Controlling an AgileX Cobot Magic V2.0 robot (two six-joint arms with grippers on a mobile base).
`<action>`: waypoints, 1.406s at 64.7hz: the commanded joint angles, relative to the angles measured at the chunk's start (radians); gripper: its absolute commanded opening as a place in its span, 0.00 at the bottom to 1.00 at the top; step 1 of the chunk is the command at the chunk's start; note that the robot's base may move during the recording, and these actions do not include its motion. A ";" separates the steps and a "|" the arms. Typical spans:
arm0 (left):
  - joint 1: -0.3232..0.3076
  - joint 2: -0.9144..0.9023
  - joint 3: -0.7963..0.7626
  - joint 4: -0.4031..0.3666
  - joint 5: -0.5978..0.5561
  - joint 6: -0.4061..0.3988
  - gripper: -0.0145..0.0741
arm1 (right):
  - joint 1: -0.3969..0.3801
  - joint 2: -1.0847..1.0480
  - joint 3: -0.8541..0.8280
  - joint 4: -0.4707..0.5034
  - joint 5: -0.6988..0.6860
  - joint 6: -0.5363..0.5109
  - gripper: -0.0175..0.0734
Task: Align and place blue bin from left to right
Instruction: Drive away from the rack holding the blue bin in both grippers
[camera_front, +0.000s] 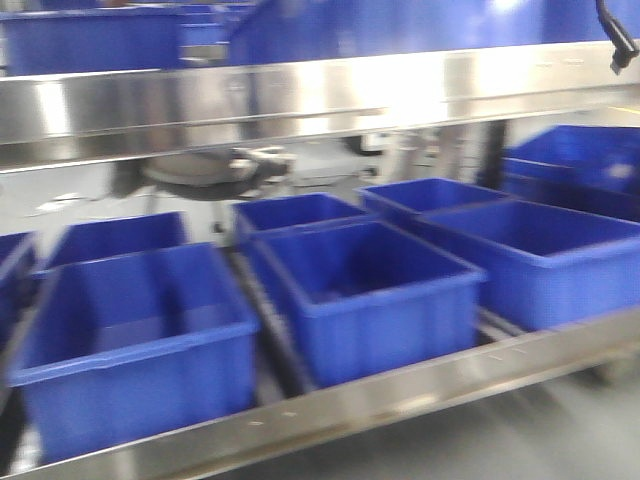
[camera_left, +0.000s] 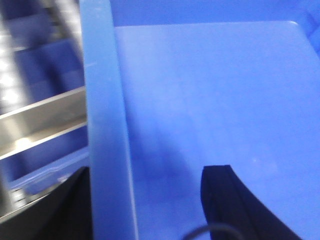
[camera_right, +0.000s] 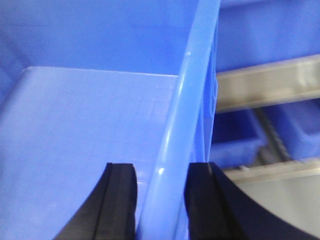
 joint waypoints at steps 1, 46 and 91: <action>-0.018 -0.032 -0.023 -0.119 -0.053 0.053 0.04 | -0.010 -0.007 -0.010 -0.055 -0.112 0.027 0.12; -0.018 -0.032 -0.023 -0.119 -0.053 0.053 0.04 | -0.010 -0.007 -0.010 -0.055 -0.112 0.027 0.12; -0.018 -0.032 -0.023 -0.119 -0.053 0.053 0.04 | -0.010 -0.007 -0.010 -0.055 -0.112 0.027 0.12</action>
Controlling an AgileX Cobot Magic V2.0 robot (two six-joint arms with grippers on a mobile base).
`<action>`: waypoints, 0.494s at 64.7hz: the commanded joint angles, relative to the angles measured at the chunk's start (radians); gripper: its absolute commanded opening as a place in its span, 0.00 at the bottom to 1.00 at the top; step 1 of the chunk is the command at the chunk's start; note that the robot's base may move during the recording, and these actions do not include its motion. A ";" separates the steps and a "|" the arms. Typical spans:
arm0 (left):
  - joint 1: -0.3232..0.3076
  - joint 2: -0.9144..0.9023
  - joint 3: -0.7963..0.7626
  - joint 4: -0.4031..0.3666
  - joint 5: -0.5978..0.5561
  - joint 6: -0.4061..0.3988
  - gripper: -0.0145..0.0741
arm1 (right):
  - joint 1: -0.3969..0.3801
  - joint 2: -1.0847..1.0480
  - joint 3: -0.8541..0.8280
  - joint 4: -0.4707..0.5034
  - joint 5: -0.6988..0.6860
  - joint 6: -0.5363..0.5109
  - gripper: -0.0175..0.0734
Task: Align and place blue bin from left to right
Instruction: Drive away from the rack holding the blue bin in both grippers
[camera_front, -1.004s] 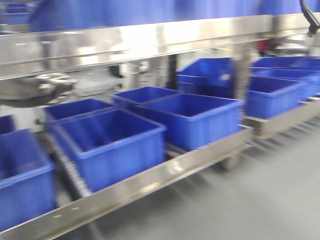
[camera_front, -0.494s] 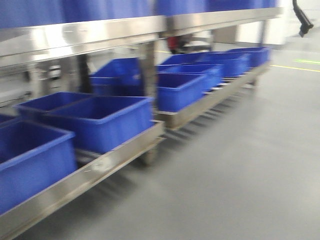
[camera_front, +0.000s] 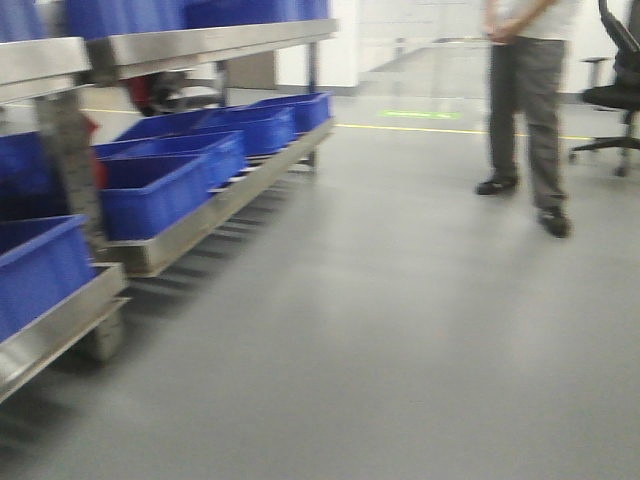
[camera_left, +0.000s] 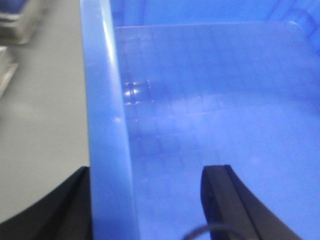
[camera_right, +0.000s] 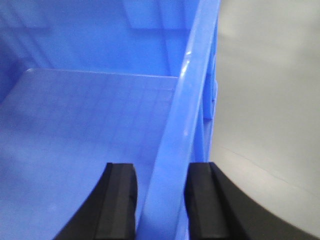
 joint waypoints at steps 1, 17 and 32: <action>-0.018 -0.032 -0.023 -0.118 -0.051 0.053 0.04 | -0.010 -0.007 -0.010 -0.054 -0.106 0.027 0.12; -0.018 -0.032 -0.023 -0.118 -0.051 0.053 0.04 | -0.010 -0.007 -0.010 -0.054 -0.106 0.027 0.12; -0.018 -0.032 -0.023 -0.118 -0.051 0.053 0.04 | -0.010 -0.007 -0.010 -0.054 -0.106 0.027 0.12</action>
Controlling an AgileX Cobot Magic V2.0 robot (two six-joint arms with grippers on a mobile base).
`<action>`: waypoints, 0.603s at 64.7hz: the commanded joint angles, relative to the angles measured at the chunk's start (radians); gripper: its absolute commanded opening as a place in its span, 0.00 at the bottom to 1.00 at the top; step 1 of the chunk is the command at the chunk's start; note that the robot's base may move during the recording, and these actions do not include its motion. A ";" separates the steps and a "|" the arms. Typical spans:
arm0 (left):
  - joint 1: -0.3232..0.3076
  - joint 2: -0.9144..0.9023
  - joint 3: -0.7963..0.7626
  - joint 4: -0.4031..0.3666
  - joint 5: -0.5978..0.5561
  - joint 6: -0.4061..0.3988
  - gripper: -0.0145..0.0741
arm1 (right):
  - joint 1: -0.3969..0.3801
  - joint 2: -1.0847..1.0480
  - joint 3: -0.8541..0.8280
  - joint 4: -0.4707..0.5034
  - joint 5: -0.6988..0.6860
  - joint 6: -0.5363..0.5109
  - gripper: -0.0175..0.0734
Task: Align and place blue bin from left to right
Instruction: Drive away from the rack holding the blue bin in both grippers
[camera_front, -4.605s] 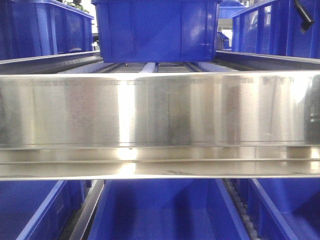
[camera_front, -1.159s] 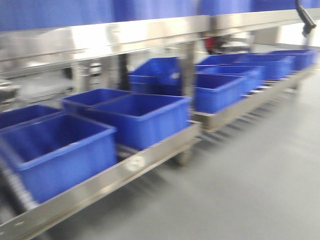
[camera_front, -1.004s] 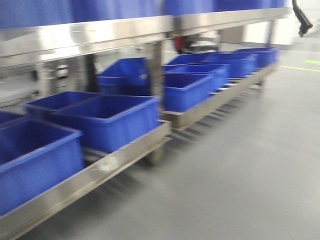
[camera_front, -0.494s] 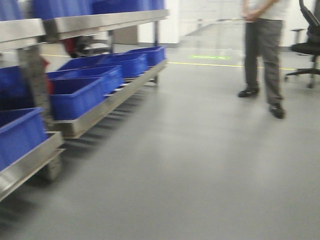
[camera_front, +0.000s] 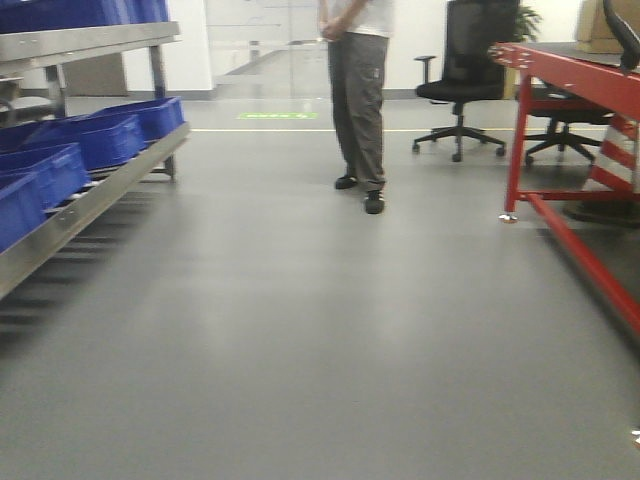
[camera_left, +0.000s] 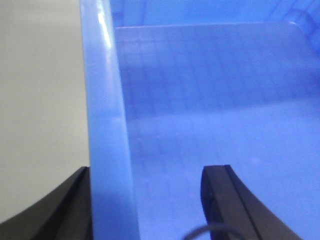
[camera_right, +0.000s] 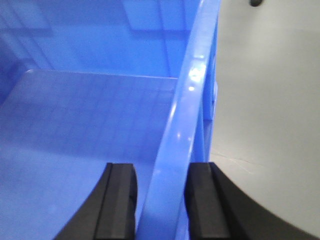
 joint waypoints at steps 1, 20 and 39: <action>-0.018 -0.032 -0.023 -0.116 -0.051 0.053 0.04 | -0.010 -0.007 -0.010 -0.052 -0.106 0.027 0.12; -0.018 -0.032 -0.023 -0.116 -0.051 0.053 0.04 | -0.010 -0.007 -0.010 -0.052 -0.106 0.027 0.12; -0.018 -0.032 -0.023 -0.116 -0.051 0.053 0.04 | -0.010 -0.007 -0.010 -0.052 -0.106 0.027 0.12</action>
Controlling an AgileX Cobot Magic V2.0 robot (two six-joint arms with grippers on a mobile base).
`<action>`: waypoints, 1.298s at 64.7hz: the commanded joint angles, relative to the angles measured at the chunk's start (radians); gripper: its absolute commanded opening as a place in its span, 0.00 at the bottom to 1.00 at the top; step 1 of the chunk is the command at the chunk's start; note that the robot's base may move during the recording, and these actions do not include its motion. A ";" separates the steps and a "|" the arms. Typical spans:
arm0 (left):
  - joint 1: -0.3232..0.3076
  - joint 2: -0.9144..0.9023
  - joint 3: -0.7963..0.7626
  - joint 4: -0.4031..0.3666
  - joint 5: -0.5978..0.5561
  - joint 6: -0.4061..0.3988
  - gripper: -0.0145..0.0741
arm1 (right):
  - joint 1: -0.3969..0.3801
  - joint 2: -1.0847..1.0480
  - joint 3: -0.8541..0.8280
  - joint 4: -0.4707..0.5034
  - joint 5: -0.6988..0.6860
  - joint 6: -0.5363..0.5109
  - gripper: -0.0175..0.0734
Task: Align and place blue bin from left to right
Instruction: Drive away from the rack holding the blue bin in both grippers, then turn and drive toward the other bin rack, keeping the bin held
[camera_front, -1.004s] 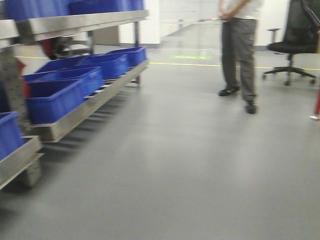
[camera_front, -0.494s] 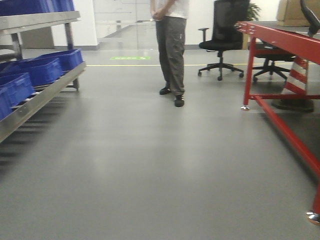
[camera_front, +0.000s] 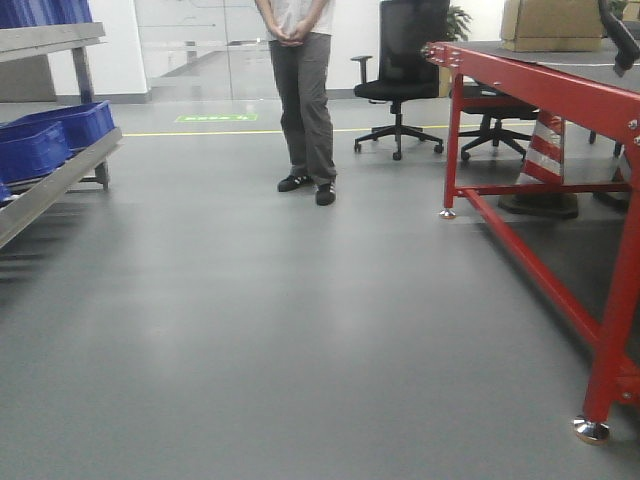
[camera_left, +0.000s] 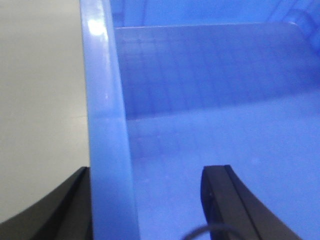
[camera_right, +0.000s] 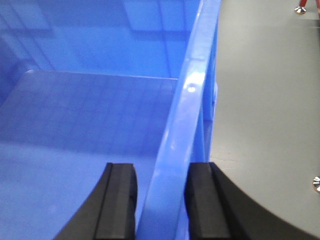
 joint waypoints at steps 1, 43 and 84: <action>-0.018 -0.032 -0.023 -0.116 -0.051 0.053 0.04 | -0.010 -0.007 -0.010 -0.052 -0.106 0.027 0.12; -0.018 -0.032 -0.023 -0.116 -0.051 0.053 0.04 | -0.010 -0.007 -0.010 -0.046 -0.106 0.027 0.12; -0.018 -0.032 -0.023 -0.116 -0.091 0.053 0.04 | -0.010 -0.007 -0.010 -0.035 -0.106 0.027 0.12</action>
